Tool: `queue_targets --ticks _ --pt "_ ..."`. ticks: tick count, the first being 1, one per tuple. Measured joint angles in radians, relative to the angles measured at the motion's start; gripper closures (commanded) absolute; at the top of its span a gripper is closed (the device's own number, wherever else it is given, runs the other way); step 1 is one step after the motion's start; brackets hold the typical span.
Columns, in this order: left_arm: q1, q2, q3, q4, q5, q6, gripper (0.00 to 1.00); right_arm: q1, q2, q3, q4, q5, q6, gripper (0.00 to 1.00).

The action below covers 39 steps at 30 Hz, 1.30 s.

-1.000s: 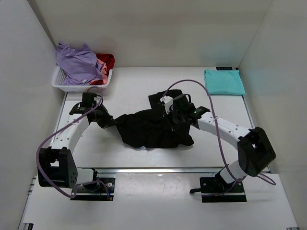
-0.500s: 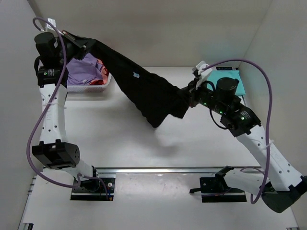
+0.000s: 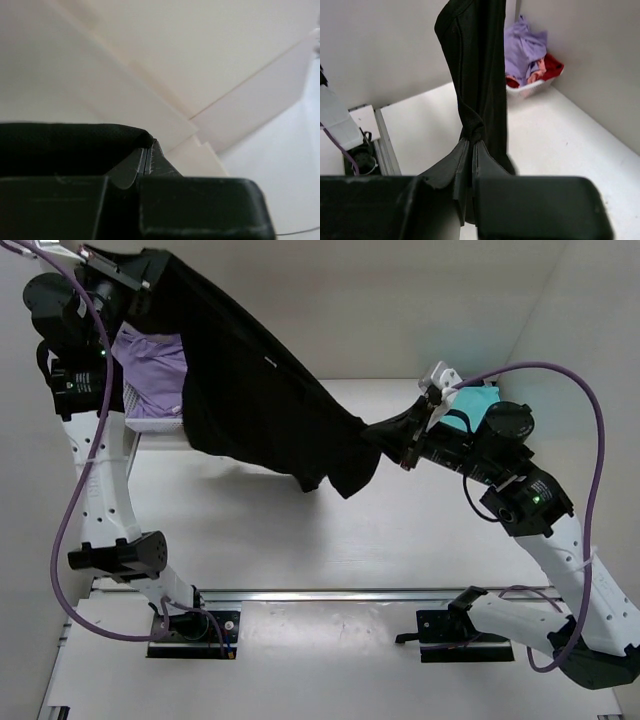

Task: Fold and stack the t-shirts
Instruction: Flatten out the tshirt

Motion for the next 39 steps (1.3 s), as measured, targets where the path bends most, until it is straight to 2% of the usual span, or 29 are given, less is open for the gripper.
queue_targets --ticks 7,12,13,14,15,16,17,19,23,25,27,31,34,37,39 --pt "-0.080 0.173 0.126 0.154 -0.017 -0.072 1.00 -0.106 0.035 -0.008 0.101 -0.055 0.062 1.00" --pt "-0.175 0.422 0.172 0.167 -0.017 -0.087 1.00 -0.161 0.066 -0.091 0.117 0.081 0.101 1.00" --pt "-0.196 0.479 0.173 0.167 -0.016 -0.092 0.96 -0.167 0.078 -0.100 0.110 0.132 0.105 1.00" --pt "-0.218 0.543 0.177 0.164 -0.016 -0.097 0.74 -0.169 0.091 -0.106 0.098 0.182 0.109 1.00" --pt "-0.237 0.602 0.179 0.162 -0.015 -0.098 0.57 -0.170 0.103 -0.110 0.082 0.236 0.114 1.00" --pt "-0.257 0.666 0.185 0.162 -0.008 -0.105 0.34 -0.171 0.119 -0.113 0.064 0.311 0.123 1.00" --pt "-0.276 0.725 0.189 0.158 -0.003 -0.113 0.24 -0.171 0.133 -0.113 0.045 0.377 0.129 1.00" --pt "-0.308 0.828 0.202 0.143 0.007 -0.141 0.21 -0.173 0.157 -0.121 0.014 0.492 0.145 0.99" --pt "-0.352 0.938 0.213 0.064 0.040 -0.136 0.25 -0.201 0.202 -0.142 -0.064 0.619 0.200 1.00" --pt "-0.364 0.923 0.190 0.014 0.057 -0.097 0.26 -0.239 0.233 -0.157 -0.097 0.642 0.226 0.99" --pt "-0.364 0.834 0.075 0.000 0.068 -0.046 0.27 -0.261 0.257 -0.188 -0.114 0.654 0.242 1.00" --pt "-0.340 0.453 -0.401 -0.012 0.095 0.057 0.24 -0.272 0.290 -0.267 -0.143 0.633 0.259 1.00" --pt "-0.320 0.214 -0.668 -0.045 0.097 0.140 0.22 -0.272 0.297 -0.306 -0.144 0.618 0.261 1.00" --pt "-0.330 0.095 -0.801 -0.124 0.059 0.251 0.20 -0.272 0.296 -0.334 -0.131 0.610 0.258 1.00" --pt "-0.373 0.090 -0.835 -0.209 0.010 0.340 0.16 -0.278 0.296 -0.354 -0.119 0.600 0.258 1.00"
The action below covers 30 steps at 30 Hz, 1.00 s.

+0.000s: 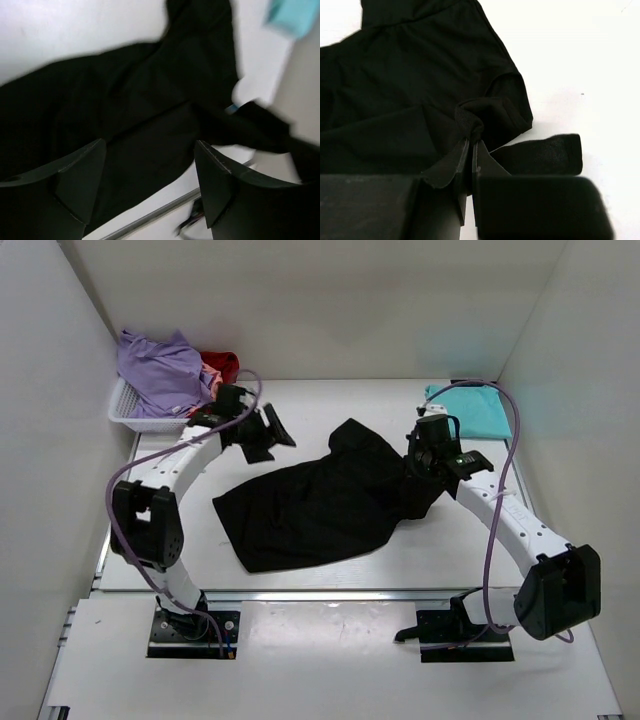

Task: Fold and stack the t-shirts
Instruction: Flatten out the tshirt

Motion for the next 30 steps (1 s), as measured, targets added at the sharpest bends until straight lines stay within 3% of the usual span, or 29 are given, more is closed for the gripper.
queue_targets --ticks 6,12,18,21,23,30 --pt "-0.146 0.097 -0.035 -0.161 -0.138 0.164 0.13 -0.042 -0.012 -0.042 0.018 -0.023 0.000 1.00" --pt "-0.179 0.167 -0.057 -0.219 -0.236 0.230 0.12 -0.066 -0.067 -0.087 0.022 -0.030 0.003 1.00" --pt "-0.224 0.283 -0.001 -0.261 -0.351 0.268 0.19 -0.087 -0.109 -0.111 0.014 -0.039 0.004 1.00" --pt "-0.264 0.308 0.024 -0.265 -0.401 0.286 0.41 -0.110 -0.124 -0.121 0.006 -0.044 0.004 1.00" --pt "-0.280 0.324 0.043 -0.276 -0.428 0.293 1.00 -0.121 -0.134 -0.129 -0.002 -0.047 0.004 1.00" --pt "-0.271 0.456 0.293 -0.352 -0.448 0.334 1.00 -0.130 -0.151 -0.145 -0.042 -0.075 0.002 1.00"
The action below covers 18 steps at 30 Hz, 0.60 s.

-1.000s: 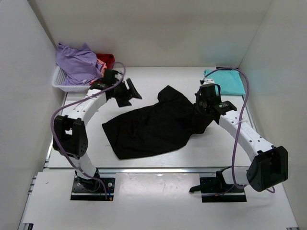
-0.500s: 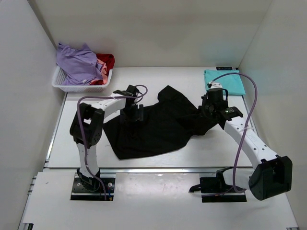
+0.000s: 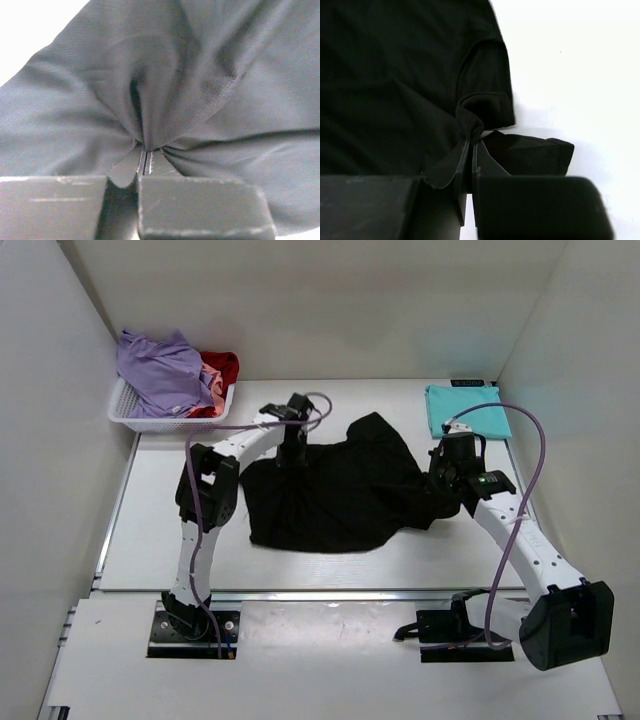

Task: Fold and stack the t-shirts
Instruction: Flatten out the tshirt

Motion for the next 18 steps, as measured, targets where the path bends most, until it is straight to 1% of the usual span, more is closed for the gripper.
queue_targets --ticks 1,7,9,10,11,12,14,16,18 --pt "0.021 0.029 0.102 -0.009 -0.002 0.007 1.00 0.001 -0.009 -0.011 -0.010 -0.008 0.001 1.00" --pt "0.161 0.077 0.505 0.006 0.057 0.006 1.00 0.015 -0.036 -0.043 -0.050 -0.031 0.016 1.00" --pt "0.193 0.104 0.601 0.034 0.070 0.011 0.71 0.020 -0.032 -0.046 -0.048 -0.040 0.027 1.00" --pt "0.204 0.114 0.632 0.051 0.083 0.010 0.42 0.020 -0.027 -0.046 -0.046 -0.047 0.032 1.00" --pt "0.207 0.121 0.641 0.071 0.100 0.010 0.27 0.023 -0.021 -0.046 -0.043 -0.053 0.034 1.00" --pt "0.207 0.126 0.642 0.085 0.117 0.007 0.22 0.026 -0.014 -0.046 -0.045 -0.053 0.035 1.00" --pt "0.207 0.128 0.616 0.114 0.157 -0.014 0.23 0.027 -0.003 -0.055 -0.044 -0.057 0.037 1.00" --pt "0.208 0.110 0.526 0.152 0.186 -0.021 0.23 0.027 0.002 -0.071 -0.039 -0.060 0.042 1.00" --pt "0.211 0.071 0.360 0.200 0.205 -0.032 0.24 0.027 0.007 -0.085 -0.032 -0.068 0.050 1.00"
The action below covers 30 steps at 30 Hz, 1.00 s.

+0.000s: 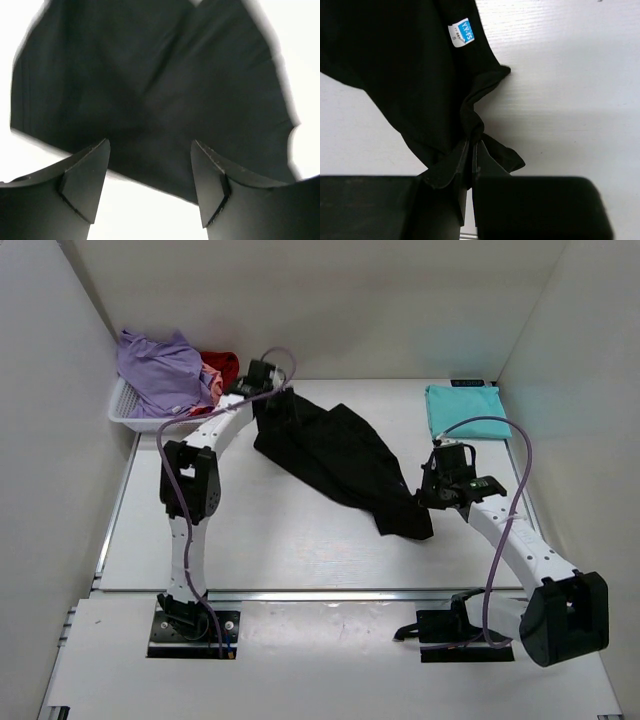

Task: Fold and stack the t-shirts
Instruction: Flatten out the tshirt

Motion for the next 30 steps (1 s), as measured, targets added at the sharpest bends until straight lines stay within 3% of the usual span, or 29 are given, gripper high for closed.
queue_targets --ticks 4,7,12,20,21,22,23,24,30 --pt "0.034 -0.127 -0.440 0.061 0.003 -0.037 0.24 0.000 0.022 -0.012 0.019 -0.008 0.006 1.00" --pt "0.070 -0.212 -0.605 0.100 0.002 -0.067 0.23 0.007 0.039 -0.012 0.039 -0.008 0.008 1.00" --pt "0.087 -0.246 -0.635 0.169 -0.025 -0.090 0.23 0.029 0.066 -0.012 0.058 -0.013 0.011 1.00" --pt "0.013 -0.163 -0.578 0.257 -0.021 -0.166 0.24 0.044 0.072 -0.012 0.054 -0.013 0.019 1.00" --pt "0.006 -0.145 -0.554 0.258 -0.022 -0.172 0.32 0.043 0.071 -0.012 0.052 -0.011 0.020 1.00" --pt "0.001 -0.125 -0.530 0.261 -0.022 -0.182 0.59 0.041 0.069 -0.012 0.051 -0.011 0.022 1.00" --pt "-0.005 -0.106 -0.511 0.263 -0.022 -0.191 0.75 0.034 0.067 -0.012 0.049 -0.011 0.023 1.00" --pt "-0.010 -0.085 -0.492 0.266 -0.021 -0.191 1.00 0.029 0.064 -0.012 0.050 -0.016 0.023 1.00" --pt "0.010 -0.053 -0.411 0.192 0.021 -0.179 1.00 -0.073 -0.021 -0.024 0.070 -0.112 -0.007 1.00"
